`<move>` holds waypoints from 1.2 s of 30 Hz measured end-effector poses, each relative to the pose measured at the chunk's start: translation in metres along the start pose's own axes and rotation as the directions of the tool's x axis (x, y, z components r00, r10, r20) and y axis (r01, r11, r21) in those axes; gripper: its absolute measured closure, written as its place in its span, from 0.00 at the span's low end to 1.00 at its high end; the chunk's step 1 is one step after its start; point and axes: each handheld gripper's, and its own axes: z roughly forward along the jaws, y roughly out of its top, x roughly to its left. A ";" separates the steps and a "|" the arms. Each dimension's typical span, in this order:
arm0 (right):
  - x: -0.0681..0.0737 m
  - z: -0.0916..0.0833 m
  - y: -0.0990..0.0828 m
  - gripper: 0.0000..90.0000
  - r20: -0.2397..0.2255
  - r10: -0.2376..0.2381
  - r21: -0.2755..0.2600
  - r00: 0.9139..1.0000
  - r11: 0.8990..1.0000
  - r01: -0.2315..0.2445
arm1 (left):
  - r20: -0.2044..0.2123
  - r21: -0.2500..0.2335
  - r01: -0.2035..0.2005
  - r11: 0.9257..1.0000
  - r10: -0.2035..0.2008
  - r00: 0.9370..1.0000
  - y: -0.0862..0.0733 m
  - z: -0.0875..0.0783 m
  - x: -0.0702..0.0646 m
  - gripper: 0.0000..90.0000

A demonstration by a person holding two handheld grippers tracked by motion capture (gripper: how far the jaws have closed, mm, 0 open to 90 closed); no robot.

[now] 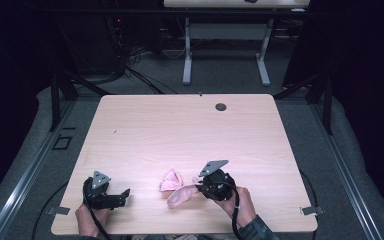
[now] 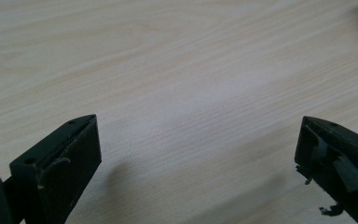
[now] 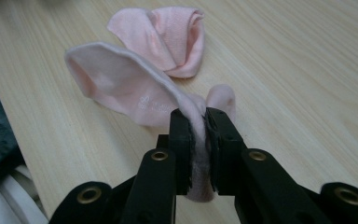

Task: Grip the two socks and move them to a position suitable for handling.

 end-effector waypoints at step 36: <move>-0.021 -0.017 -0.033 0.87 -0.008 0.102 0.032 0.995 0.994 -0.102 | 0.460 -0.010 -0.207 0.978 0.188 0.868 0.049 0.033 -0.157 0.97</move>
